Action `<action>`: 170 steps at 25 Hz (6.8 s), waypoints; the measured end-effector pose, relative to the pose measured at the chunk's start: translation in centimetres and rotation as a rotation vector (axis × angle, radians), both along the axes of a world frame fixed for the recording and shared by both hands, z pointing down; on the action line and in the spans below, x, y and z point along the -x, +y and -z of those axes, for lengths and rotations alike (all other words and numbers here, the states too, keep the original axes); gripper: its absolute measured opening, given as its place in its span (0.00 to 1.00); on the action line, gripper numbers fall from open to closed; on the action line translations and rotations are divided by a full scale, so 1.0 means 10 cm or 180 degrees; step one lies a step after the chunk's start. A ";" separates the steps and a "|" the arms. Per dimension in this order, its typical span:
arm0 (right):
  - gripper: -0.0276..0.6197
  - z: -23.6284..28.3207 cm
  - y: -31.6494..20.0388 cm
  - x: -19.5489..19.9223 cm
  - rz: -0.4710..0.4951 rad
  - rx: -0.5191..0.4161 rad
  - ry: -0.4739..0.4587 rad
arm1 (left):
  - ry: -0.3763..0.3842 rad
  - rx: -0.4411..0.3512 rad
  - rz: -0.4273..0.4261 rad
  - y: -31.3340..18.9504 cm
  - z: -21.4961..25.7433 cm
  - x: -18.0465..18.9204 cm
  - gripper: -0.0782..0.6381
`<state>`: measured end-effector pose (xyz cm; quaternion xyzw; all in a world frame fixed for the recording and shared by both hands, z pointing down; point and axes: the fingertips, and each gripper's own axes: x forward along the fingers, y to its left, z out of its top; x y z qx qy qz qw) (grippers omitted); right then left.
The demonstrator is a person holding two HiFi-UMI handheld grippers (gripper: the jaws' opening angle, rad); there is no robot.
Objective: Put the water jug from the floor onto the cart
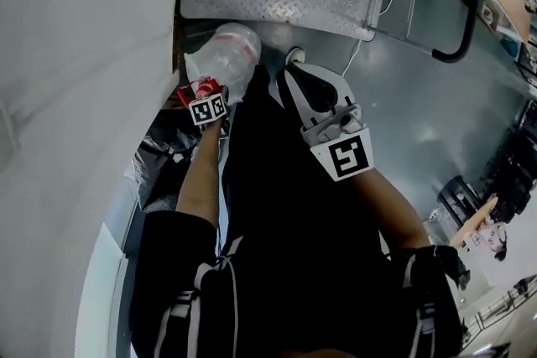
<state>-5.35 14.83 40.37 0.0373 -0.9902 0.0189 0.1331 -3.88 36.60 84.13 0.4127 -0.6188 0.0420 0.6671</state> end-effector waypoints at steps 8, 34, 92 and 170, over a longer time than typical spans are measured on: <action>0.07 0.14 -0.20 -0.08 -0.0353 -0.0159 -0.0081 | -0.0206 -0.0200 -0.0546 -0.63 0.44 0.31 0.18; 0.07 0.33 -1.98 -0.45 -0.0345 0.0144 -0.0479 | -0.0623 0.0185 -0.0684 -2.14 1.03 1.03 0.18; 0.07 -0.01 -3.56 -1.06 -0.2141 -0.0111 0.0066 | -0.0061 -0.0850 -0.1755 -5.38 1.06 0.41 0.34; 0.07 0.42 -3.48 -0.09 -0.1078 -0.0171 -0.0451 | -0.2253 -0.3143 -0.0594 -5.25 4.28 0.68 0.13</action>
